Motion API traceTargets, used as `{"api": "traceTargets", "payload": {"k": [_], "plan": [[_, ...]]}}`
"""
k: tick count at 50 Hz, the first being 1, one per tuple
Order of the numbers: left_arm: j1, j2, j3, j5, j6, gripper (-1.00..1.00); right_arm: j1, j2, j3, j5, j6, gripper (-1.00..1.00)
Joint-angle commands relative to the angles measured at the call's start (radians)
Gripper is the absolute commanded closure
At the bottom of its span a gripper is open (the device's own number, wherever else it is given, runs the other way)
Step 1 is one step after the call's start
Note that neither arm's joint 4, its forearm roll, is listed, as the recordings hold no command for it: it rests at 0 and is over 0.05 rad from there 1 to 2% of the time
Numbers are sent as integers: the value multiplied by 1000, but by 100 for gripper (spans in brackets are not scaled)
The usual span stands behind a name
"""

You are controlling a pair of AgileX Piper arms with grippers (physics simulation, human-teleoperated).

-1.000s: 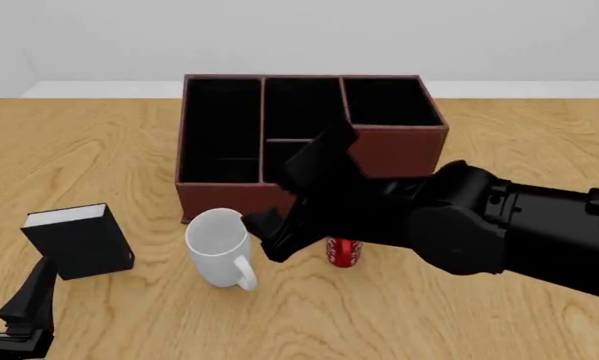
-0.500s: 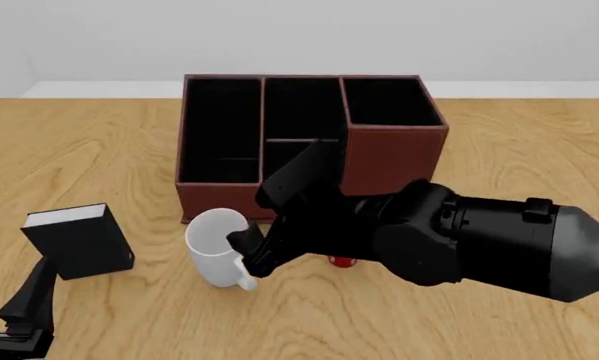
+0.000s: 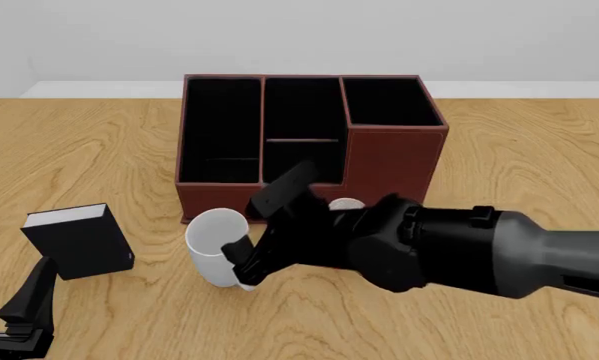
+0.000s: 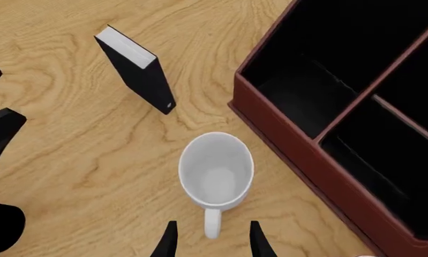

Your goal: Pick up the white mug and place it to the right of the caddy.

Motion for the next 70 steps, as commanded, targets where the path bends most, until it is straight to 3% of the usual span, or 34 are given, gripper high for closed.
{"api": "traceTargets", "payload": {"k": [1,70], "plan": [[0,0,0,0,0,-100,0,55,1,-31,25,-100],[0,0,0,0,0,-100,25,245,-27,-42,80,-100]]}}
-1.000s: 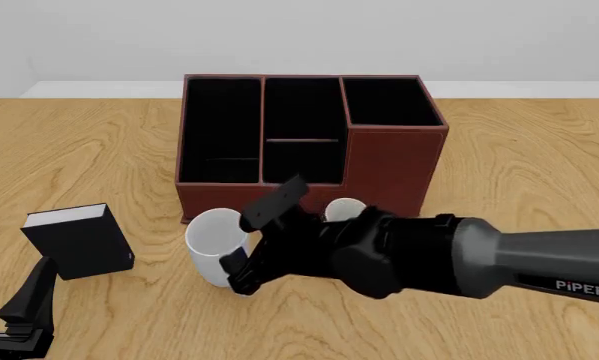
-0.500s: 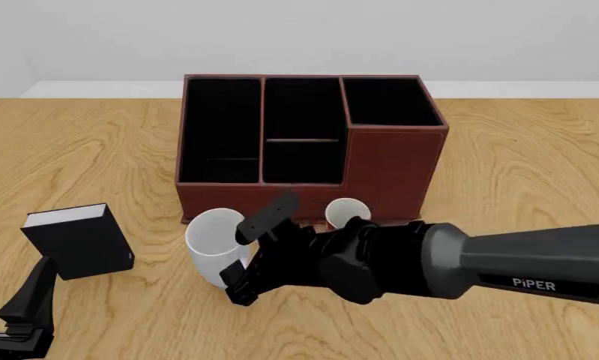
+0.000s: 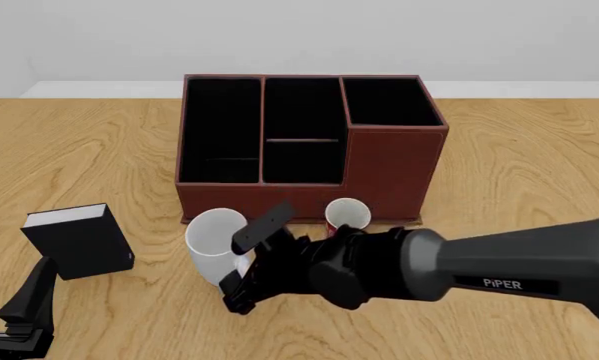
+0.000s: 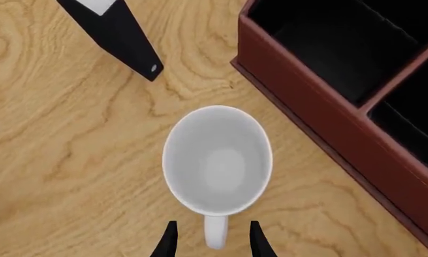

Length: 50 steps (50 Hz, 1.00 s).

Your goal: Pick up the white mug and place it to the right of the caddy.

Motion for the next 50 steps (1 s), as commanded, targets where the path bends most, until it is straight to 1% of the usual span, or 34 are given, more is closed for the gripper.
{"api": "traceTargets", "payload": {"k": [1,17,18,50], "plan": [[0,0,0,0,0,-100,6,24,-5,0,8,-100],[0,0,0,0,0,-100,11,42,-11,3,14,-100],[0,0,0,0,0,-100,11,42,-11,3,13,100],[0,0,0,0,0,-100,5,22,-10,13,-31,100]]}}
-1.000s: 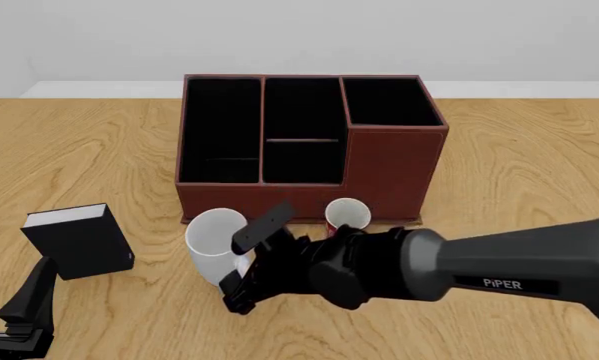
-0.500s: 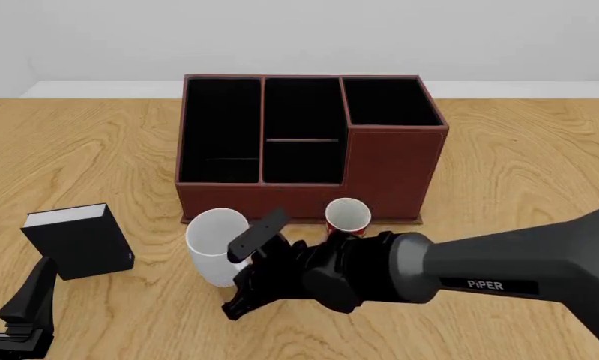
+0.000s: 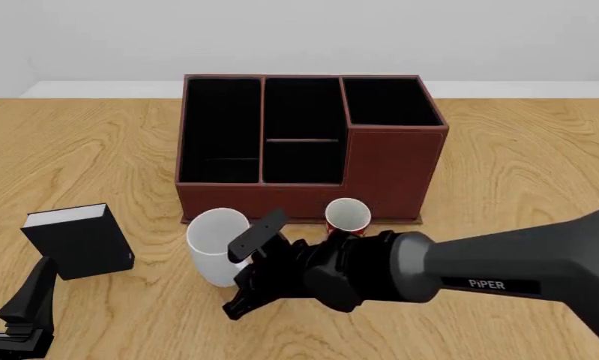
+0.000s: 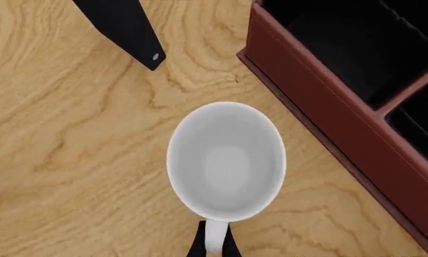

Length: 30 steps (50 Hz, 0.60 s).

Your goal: Pick up the white mug and place it to the right of the caddy.

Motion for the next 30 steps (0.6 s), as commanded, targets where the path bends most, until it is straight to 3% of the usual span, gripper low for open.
{"api": "traceTargets", "payload": {"k": [1,30], "plan": [[0,0,0,0,0,-100,-1,-12,0,5,-8,100],[0,0,0,0,0,-100,-30,-165,33,41,-67,100]]}}
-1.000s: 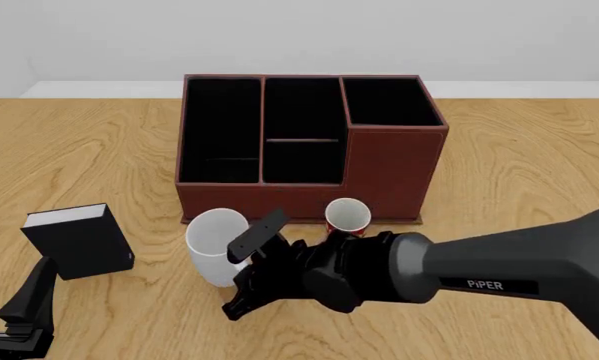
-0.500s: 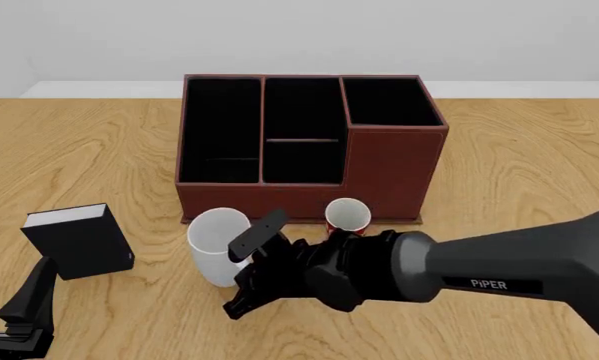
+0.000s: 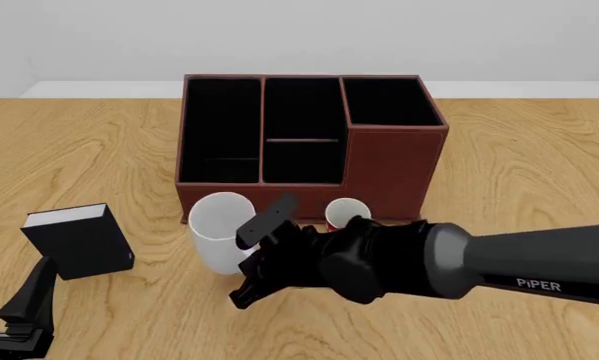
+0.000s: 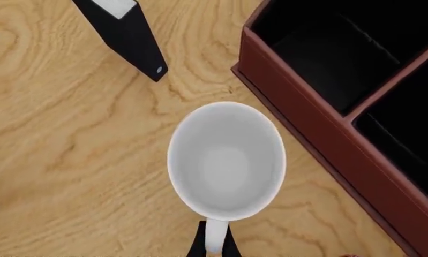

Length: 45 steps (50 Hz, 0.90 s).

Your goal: Pick up the white mug and place it to the right of the caddy.

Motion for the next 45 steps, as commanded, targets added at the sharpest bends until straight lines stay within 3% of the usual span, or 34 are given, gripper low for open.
{"api": "traceTargets", "payload": {"k": [1,30,45], "plan": [[0,0,0,0,0,-100,-16,-72,12,15,-13,100],[0,0,0,0,0,-100,-70,-294,54,76,-69,100],[0,0,0,0,0,-100,-141,-471,75,144,-108,100]]}}
